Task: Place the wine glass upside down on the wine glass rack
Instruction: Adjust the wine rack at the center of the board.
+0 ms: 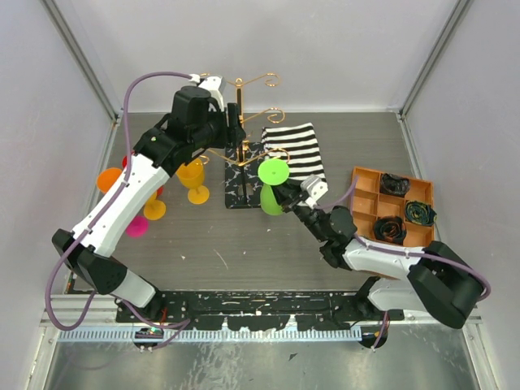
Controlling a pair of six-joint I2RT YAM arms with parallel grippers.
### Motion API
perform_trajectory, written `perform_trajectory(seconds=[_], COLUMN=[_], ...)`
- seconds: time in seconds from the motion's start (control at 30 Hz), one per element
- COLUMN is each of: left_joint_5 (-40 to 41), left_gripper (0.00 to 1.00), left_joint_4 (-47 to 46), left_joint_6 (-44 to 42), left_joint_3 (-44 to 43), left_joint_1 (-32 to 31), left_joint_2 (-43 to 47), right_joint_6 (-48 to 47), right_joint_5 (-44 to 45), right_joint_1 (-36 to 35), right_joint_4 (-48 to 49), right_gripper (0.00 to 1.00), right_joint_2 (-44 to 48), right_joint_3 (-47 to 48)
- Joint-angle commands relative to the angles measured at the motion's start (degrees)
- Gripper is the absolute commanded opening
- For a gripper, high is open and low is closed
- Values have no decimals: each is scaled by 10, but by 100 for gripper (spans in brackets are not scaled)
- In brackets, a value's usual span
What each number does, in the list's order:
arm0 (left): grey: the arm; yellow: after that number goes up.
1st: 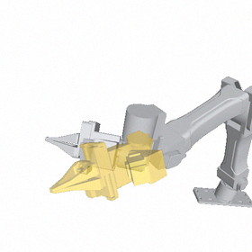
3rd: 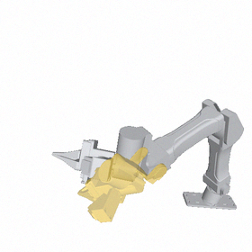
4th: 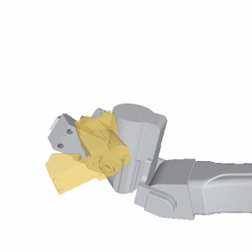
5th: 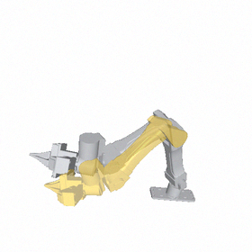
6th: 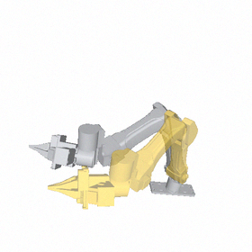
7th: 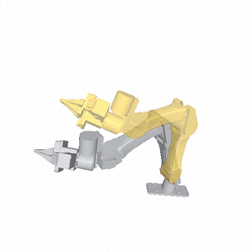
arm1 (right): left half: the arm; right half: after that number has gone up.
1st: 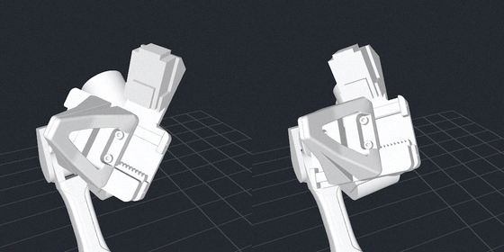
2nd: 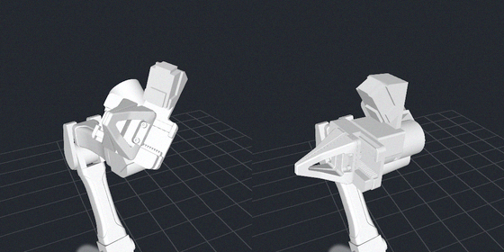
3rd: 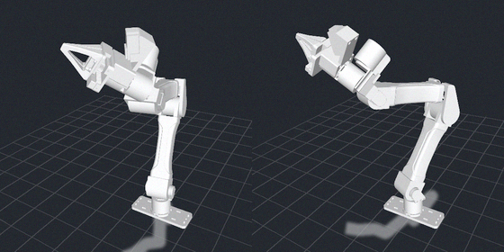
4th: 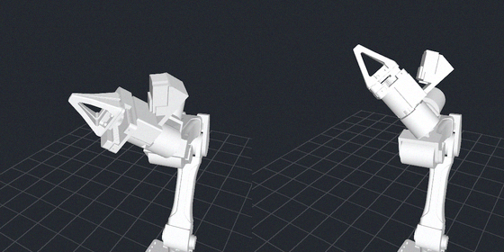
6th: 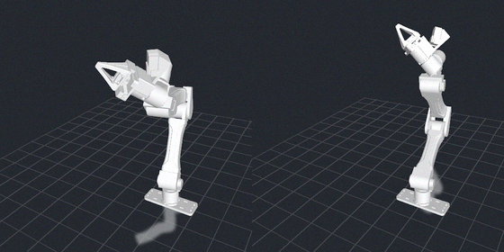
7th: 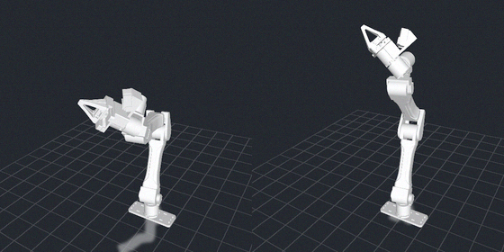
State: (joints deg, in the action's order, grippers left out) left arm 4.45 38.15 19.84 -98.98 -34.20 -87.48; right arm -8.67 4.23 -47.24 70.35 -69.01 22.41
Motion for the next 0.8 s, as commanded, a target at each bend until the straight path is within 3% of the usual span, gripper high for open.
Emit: perform_trajectory(seconds=[0.0,0.77], left_joint_5=[-16,-38], left_gripper=[66,58], left_joint_4=[-25,-24], left_joint_6=[6,4], left_joint_3=[8,6], left_joint_1=[5,6], left_joint_2=[5,-6], right_joint_6=[54,191], right_joint_5=[-84,-226], right_joint_1=[36,139], right_joint_4=[124,267], right_gripper=[1,1], right_joint_2=[-26,-155], right_joint_3=[5,28])
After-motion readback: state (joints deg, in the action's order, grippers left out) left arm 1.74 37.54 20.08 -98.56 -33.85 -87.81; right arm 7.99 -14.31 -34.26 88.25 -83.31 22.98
